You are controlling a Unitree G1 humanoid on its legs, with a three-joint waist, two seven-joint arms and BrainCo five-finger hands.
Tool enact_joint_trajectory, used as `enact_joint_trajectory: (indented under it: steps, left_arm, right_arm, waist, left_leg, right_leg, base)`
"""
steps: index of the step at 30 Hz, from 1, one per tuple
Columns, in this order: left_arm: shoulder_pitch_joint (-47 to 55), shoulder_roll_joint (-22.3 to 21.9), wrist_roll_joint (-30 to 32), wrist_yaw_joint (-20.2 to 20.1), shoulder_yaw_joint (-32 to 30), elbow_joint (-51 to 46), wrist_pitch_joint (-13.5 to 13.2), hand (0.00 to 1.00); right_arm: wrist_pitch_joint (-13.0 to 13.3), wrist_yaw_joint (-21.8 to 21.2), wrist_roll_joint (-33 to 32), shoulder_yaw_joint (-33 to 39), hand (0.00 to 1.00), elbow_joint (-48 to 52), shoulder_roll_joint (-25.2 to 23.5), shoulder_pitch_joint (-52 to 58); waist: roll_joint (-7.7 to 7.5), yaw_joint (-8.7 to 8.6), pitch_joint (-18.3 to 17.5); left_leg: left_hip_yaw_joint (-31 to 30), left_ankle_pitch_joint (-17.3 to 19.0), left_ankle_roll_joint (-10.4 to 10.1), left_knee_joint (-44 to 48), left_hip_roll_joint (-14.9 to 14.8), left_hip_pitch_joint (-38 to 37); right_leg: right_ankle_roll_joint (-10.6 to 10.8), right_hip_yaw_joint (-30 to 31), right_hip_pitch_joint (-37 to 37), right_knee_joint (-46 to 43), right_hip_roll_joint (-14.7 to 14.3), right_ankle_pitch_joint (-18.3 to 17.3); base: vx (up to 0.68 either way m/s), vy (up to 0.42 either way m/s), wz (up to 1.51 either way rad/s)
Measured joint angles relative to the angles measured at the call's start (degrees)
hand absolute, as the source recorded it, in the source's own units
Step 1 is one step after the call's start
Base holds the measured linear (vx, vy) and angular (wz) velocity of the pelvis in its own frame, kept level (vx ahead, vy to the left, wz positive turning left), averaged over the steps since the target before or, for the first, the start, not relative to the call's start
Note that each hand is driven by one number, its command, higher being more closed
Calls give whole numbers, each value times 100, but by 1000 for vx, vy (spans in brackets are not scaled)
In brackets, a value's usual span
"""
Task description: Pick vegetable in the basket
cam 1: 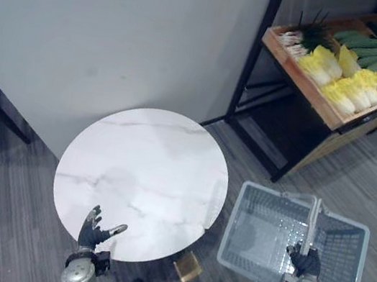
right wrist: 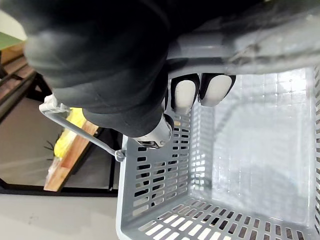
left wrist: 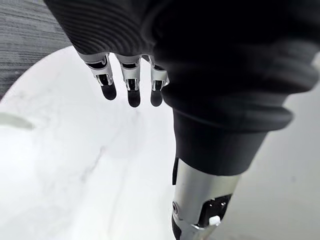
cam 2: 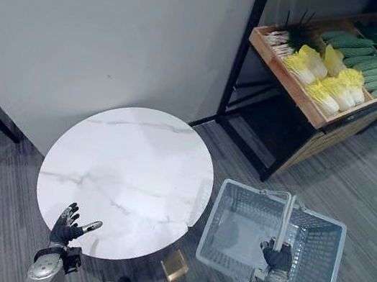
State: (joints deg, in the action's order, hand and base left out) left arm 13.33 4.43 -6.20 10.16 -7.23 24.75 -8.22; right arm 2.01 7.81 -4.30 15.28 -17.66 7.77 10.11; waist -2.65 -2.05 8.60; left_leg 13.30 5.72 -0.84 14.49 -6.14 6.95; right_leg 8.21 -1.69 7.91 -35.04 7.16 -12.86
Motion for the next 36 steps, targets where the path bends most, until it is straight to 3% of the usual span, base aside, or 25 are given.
enact_joint_trajectory:
  steps: [1,2,3,4,6,8,9,11,14,16,17,18,20,27,28,29,30,32,34,35,36]
  left_arm:
    - [-76,34,-6,11,-85,0,20,0]
    - [-92,-86,-38,25,-162,-9,23,0]
    - [-101,-172,-43,32,-195,17,31,0]
    - [-97,-260,-45,35,-181,1,35,0]
    - [-66,-253,-45,50,-163,-2,34,0]
    - [-81,-222,-45,111,-118,-12,34,0]
    - [-100,-216,-44,116,-60,-34,35,0]
    - [53,-256,-39,103,52,-260,43,0]
    - [218,-362,-43,104,58,-525,30,0]
    - [225,-408,-52,109,138,-522,29,0]
    - [204,-390,-55,109,172,-513,30,0]
    - [119,-373,-54,112,232,-521,24,0]
    - [39,-368,-39,108,302,-514,25,0]
    - [-125,-336,44,110,327,-514,25,0]
    - [-201,-306,53,112,321,-514,25,0]
    - [-236,-305,58,124,299,-516,25,0]
    - [-277,-300,58,127,298,-519,24,0]
    - [-292,-270,57,158,231,-517,25,0]
    - [-337,-202,54,183,197,-506,24,0]
    - [-390,-149,53,220,187,-493,22,0]
    - [-448,-111,54,235,181,-432,23,0]
  right_arm:
    - [0,19,-78,30,100,-9,10,-105]
    - [1,102,-138,62,100,-12,22,-224]
    - [1,126,-188,65,100,-23,47,-270]
    - [2,173,-252,64,100,-56,49,-293]
    - [4,220,-422,66,100,-128,37,-292]
    - [28,223,-464,71,100,-127,21,-303]
    - [44,223,-468,132,100,-125,-19,-330]
    - [56,226,-543,261,100,-115,-124,-337]
    - [56,227,-665,265,100,-14,-204,-322]
    - [61,237,-703,284,100,255,-229,-198]
    - [70,249,-710,319,100,284,-279,-147]
    - [81,273,-769,362,100,351,-363,-24]
    - [96,326,-881,488,100,380,-458,83]
    - [154,407,-1209,663,100,378,-535,110]
    - [154,420,-1207,662,100,361,-553,19]
    - [154,441,-1202,648,100,309,-543,-114]
    - [155,445,-1200,644,100,273,-533,-181]
    - [193,456,-1189,490,100,46,-498,-351]
    - [220,450,-1131,352,100,-130,-462,-458]
    - [219,439,-1079,259,100,-300,-429,-546]
    - [218,426,-1076,200,100,-396,-386,-595]
  waist:
    - [-32,15,-3]
    - [47,92,11]
    - [150,121,72]
    - [274,123,135]
    - [358,142,148]
    - [366,137,150]
    - [343,136,171]
    - [307,138,209]
    - [343,151,209]
    - [474,81,171]
    - [488,40,164]
    - [371,1,185]
    - [295,-29,180]
    - [261,-171,179]
    - [259,-180,180]
    - [248,-169,197]
    - [273,-176,211]
    - [286,-130,216]
    - [297,-19,211]
    - [276,-17,198]
    - [293,-19,202]
  left_leg:
    - [-62,-117,-52,107,-8,306]
    - [-65,-248,-122,85,-116,494]
    - [-84,-298,-151,65,-208,517]
    - [-196,-467,-213,-58,-336,483]
    - [-307,-812,-407,-386,-468,357]
    - [-410,-1073,-566,-564,-458,379]
    - [-460,-1061,-552,-452,-470,433]
    - [-522,-648,-412,185,-460,417]
    - [-786,18,-467,838,-365,259]
    - [-852,443,-447,363,-303,-100]
    - [-833,483,-450,185,-293,-175]
    - [-668,442,-422,91,-242,-221]
    - [-494,487,-347,94,-185,-251]
    - [739,628,-120,44,-101,-432]
    - [1048,658,-100,10,-176,-496]
    - [1447,671,-85,-60,-210,-617]
    - [1633,671,-83,-88,-239,-687]
    - [2351,726,-135,-202,-345,-1046]
    - [2817,800,-235,-228,-399,-1267]
    - [2922,814,-258,-219,-385,-1331]
    - [2916,815,-260,-184,-409,-1359]
  right_leg:
    - [-80,-30,-188,795,-62,-171]
    - [-208,-144,-408,1630,-188,-136]
    - [-449,-168,-527,1937,-314,23]
    - [-536,-285,-761,2353,-471,277]
    - [-688,-373,-847,2519,-686,454]
    - [-773,-454,-732,2500,-716,507]
    - [-835,-463,-645,2492,-708,544]
    - [-892,-339,-587,2392,-693,583]
    - [-893,86,-336,2180,-720,573]
    - [-790,403,-146,2102,-836,592]
    - [-744,466,-86,2088,-815,640]
    - [-680,557,-46,2128,-769,742]
    - [-577,783,-60,2296,-737,882]
    - [-304,1822,141,2943,-741,1537]
    - [-373,1591,237,3027,-745,1651]
    - [-827,744,325,3048,-571,1535]
    - [-911,177,355,2993,-422,1455]
    - [-1159,-1756,394,2671,123,1284]
    - [-1193,-2915,394,2403,456,1269]
    - [-1122,-3030,430,2365,454,1458]
    - [-1062,-2777,528,2355,342,1508]
  base:
    - [-84,-165,6]
    - [-111,-161,-3]
    - [-146,-142,3]
    - [-168,-134,22]
    - [-214,-168,23]
    - [-210,-136,10]
    - [-190,-96,2]
    - [-148,-55,-29]
    - [-133,49,-72]
    - [-90,153,-83]
    - [-82,173,-52]
    - [-63,146,-46]
    - [-49,172,-58]
    - [3,135,-89]
    - [-35,73,-133]
    - [-31,50,-140]
    - [-9,57,-156]
    - [25,50,-161]
    - [76,-47,-161]
    - [104,-122,-154]
    - [131,-170,-140]
